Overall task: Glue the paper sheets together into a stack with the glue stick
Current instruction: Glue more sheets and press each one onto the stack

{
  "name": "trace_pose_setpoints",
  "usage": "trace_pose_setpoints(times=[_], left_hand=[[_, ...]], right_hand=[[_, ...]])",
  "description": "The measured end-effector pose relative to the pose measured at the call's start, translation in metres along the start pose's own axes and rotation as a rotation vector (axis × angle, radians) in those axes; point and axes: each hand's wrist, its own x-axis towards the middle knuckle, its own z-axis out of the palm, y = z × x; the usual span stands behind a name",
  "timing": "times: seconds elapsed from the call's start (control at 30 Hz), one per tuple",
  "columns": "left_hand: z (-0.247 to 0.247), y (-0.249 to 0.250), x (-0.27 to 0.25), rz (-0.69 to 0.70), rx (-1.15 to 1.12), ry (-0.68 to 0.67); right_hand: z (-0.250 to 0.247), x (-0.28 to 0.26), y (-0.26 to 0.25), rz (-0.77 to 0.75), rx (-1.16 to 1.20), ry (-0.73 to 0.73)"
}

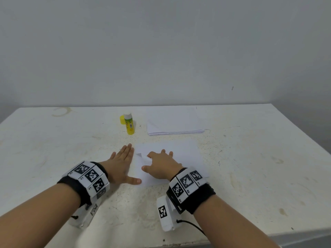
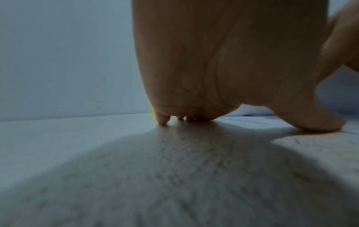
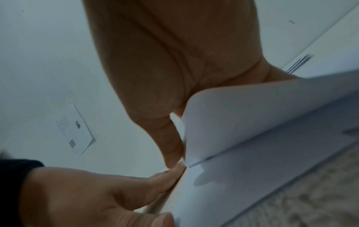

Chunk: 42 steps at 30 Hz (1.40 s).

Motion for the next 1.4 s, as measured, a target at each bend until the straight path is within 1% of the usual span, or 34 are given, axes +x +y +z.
trace_pose_setpoints(times=[0.2, 0.37, 0.53, 0.63, 0.73, 0.9, 1.4], left_hand=[[-0.001, -0.002, -0.002, 0.016, 0.014, -0.019], [0.0, -0.002, -0.002, 0.006, 0.05, 0.0], [-0.003, -0.003, -0.002, 0.015, 0.051, -0.01], [-0.003, -0.006, -0.001, 0.027, 0.064, -0.002], [-0.001, -0.007, 0.0, 0.022, 0.085, 0.009], [0.0, -0.007, 0.001, 0.027, 0.079, 0.007], [0.0, -0.005, 0.0, 0.022, 0.084, -0.004]], right_hand=[[0.002, 0.007, 0.003, -0.022, 0.008, 0.013], [0.009, 0.015, 0.005, -0.058, 0.002, 0.002], [0.005, 0.016, 0.006, -0.031, -0.038, 0.0], [0.003, 0.007, 0.006, -0.048, -0.078, -0.01], [0.002, -0.004, 0.002, -0.033, -0.113, -0.005], [0.006, 0.003, -0.004, -0.016, -0.149, 0.014], [0.003, 0.001, 0.0, -0.036, -0.15, -0.001]])
